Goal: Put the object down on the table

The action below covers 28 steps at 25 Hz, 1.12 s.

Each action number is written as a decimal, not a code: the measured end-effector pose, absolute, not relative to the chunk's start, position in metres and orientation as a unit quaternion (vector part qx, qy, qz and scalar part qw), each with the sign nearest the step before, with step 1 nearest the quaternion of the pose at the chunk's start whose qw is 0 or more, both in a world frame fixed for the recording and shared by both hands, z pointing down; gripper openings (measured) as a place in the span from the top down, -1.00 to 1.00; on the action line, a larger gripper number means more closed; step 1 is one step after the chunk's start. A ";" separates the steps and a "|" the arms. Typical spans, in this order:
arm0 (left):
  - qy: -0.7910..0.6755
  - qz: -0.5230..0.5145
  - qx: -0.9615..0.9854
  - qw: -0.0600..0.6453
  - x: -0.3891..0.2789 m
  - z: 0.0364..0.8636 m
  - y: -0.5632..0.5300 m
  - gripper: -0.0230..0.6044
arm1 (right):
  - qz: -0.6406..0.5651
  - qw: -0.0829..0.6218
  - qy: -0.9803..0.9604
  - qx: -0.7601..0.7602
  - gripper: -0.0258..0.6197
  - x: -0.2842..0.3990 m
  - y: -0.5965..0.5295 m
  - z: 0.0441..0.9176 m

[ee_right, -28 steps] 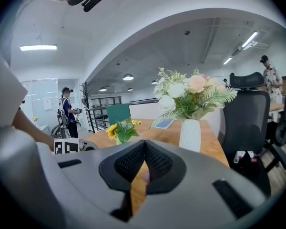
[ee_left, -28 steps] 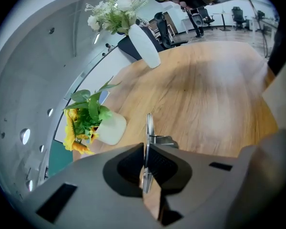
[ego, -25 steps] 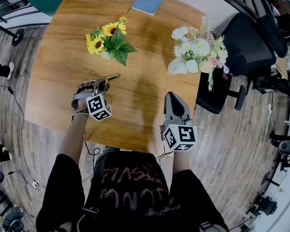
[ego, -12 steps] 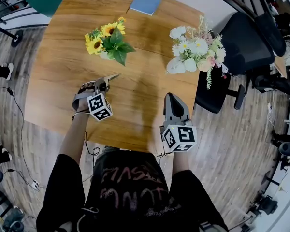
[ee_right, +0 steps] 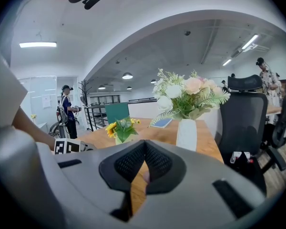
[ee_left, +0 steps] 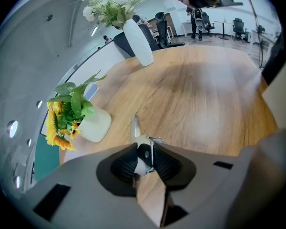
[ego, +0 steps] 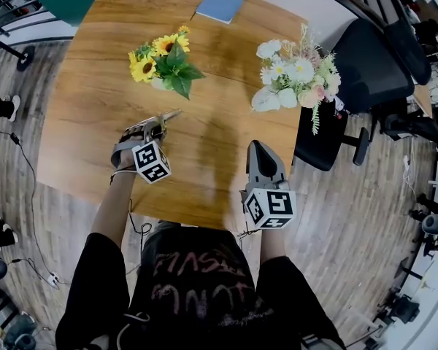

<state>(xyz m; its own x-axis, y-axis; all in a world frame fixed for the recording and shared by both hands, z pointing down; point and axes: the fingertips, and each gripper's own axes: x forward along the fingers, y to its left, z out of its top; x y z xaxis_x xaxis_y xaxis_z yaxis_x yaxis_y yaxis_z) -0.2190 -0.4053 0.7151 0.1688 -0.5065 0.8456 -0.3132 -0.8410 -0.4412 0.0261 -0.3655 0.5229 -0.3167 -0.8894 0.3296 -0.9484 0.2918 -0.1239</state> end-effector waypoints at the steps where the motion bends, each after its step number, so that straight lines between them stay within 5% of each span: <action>1: 0.270 -0.584 -0.761 0.079 -0.219 0.715 -0.405 0.59 | 0.149 0.098 -0.798 0.576 0.91 0.026 -0.365 0.522; 11: 0.285 -0.546 -0.787 0.012 -0.213 0.707 -0.396 0.37 | 0.144 0.087 -0.797 0.580 0.91 0.023 -0.363 0.513; 20: 0.367 -0.435 -0.816 -0.097 -0.216 0.666 -0.390 0.38 | 0.134 0.075 -0.798 0.583 0.91 0.021 -0.351 0.499; 28: 0.424 -0.362 -0.822 -0.119 -0.221 0.617 -0.385 0.47 | 0.127 0.064 -0.799 0.584 0.91 0.017 -0.341 0.489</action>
